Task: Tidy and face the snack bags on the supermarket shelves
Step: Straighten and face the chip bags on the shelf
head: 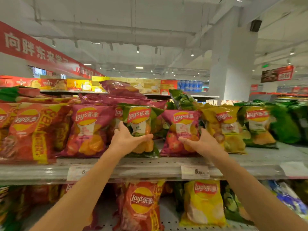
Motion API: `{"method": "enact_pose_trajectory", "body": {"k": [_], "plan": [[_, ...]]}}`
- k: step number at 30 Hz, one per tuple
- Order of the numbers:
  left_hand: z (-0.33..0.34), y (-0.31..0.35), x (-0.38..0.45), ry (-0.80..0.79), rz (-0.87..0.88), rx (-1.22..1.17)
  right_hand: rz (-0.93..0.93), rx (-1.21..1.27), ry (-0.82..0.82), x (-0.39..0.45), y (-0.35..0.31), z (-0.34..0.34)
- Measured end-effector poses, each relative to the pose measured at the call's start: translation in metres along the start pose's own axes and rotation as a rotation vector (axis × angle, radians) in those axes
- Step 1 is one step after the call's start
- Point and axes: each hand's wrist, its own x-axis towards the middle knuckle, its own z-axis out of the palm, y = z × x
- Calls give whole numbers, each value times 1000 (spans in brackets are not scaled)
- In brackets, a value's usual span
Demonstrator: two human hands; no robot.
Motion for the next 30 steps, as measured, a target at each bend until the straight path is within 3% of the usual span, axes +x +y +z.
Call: {"method": "enact_pose_trajectory", "body": {"k": [3,6,14,26,30], "plan": [[-1,-9,12,-112,-63,-115,51,45,-97,15,-1,2],[-1,-17,17,-159,0,-164,67,35,-118,25,-1,7],[1,-24,15,-92,52,-262,14,126,-84,30,-2,22],[1,-17,10,73,63,-237,-124,-126,199,3,-9,-6],[23,1,10,67,81,-173,-117,-44,290,-8,5,-35]]}}
